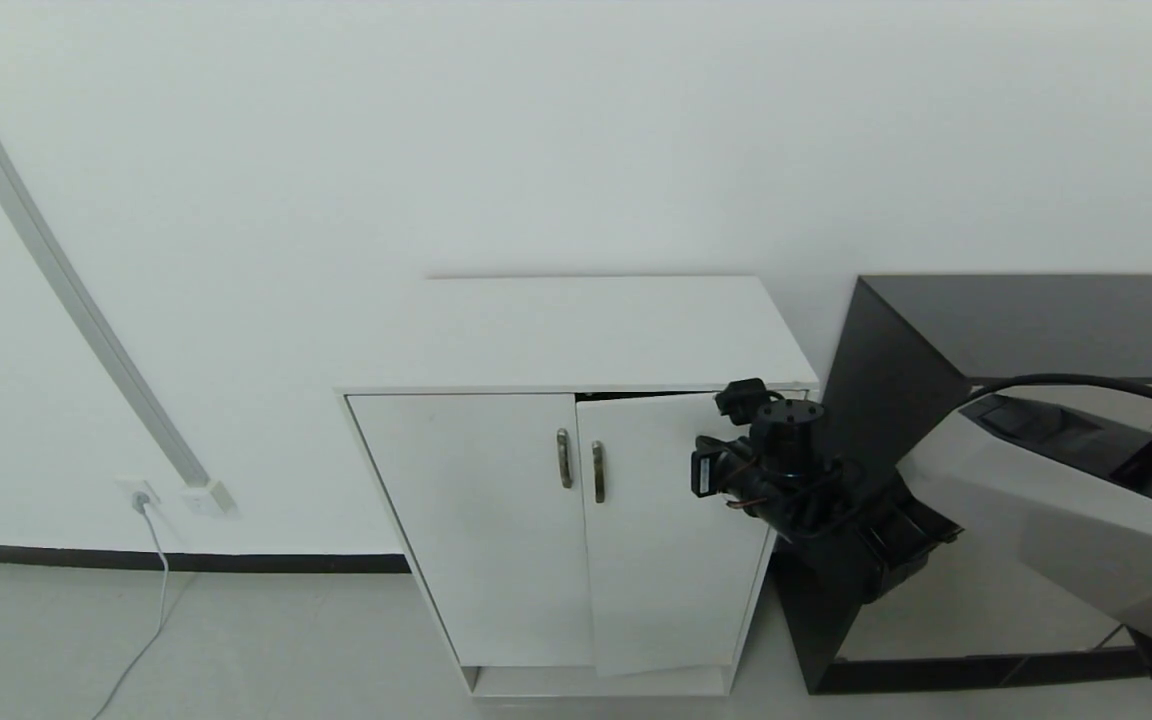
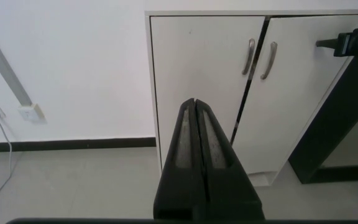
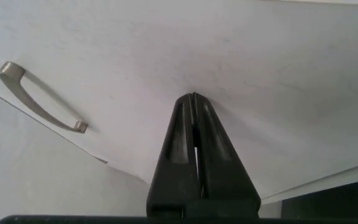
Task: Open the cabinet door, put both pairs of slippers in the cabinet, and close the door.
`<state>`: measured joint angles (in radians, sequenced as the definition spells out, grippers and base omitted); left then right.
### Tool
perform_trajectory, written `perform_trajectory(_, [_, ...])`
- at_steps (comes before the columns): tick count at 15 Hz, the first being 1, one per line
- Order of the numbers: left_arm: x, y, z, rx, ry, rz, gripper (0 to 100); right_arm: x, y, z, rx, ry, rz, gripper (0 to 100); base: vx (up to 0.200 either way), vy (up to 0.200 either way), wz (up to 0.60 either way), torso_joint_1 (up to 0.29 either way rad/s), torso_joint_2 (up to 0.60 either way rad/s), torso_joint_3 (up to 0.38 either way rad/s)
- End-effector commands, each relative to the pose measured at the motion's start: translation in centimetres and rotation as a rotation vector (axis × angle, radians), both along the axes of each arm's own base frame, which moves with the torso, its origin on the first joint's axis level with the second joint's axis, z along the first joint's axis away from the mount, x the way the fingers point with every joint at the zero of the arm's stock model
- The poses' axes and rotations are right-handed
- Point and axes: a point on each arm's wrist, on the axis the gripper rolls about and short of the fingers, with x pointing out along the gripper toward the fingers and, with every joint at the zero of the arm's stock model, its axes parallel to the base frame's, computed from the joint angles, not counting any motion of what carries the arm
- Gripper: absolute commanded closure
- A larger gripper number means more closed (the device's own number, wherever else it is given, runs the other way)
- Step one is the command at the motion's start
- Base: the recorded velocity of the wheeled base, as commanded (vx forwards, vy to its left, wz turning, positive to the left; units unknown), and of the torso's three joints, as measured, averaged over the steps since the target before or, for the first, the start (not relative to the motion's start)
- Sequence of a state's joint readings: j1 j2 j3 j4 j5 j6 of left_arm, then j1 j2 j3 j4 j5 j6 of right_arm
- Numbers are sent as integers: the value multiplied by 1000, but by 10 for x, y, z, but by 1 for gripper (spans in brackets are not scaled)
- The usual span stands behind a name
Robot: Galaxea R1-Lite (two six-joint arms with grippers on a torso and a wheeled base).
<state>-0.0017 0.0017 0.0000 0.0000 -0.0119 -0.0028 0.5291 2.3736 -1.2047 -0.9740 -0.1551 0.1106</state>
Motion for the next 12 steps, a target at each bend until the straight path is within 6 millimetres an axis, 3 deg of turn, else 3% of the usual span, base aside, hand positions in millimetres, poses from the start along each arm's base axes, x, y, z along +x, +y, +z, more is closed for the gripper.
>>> perform_trajectory(1, [0,0,0,0,0,0,100,6,0,0,1,-1,-6,100,0,0,0,0,0,0])
perform_trajectory(12, [0,0,0,0,0,0,100,7,-3,6,4,-4,-14,100,0,0,0,0,0,0])
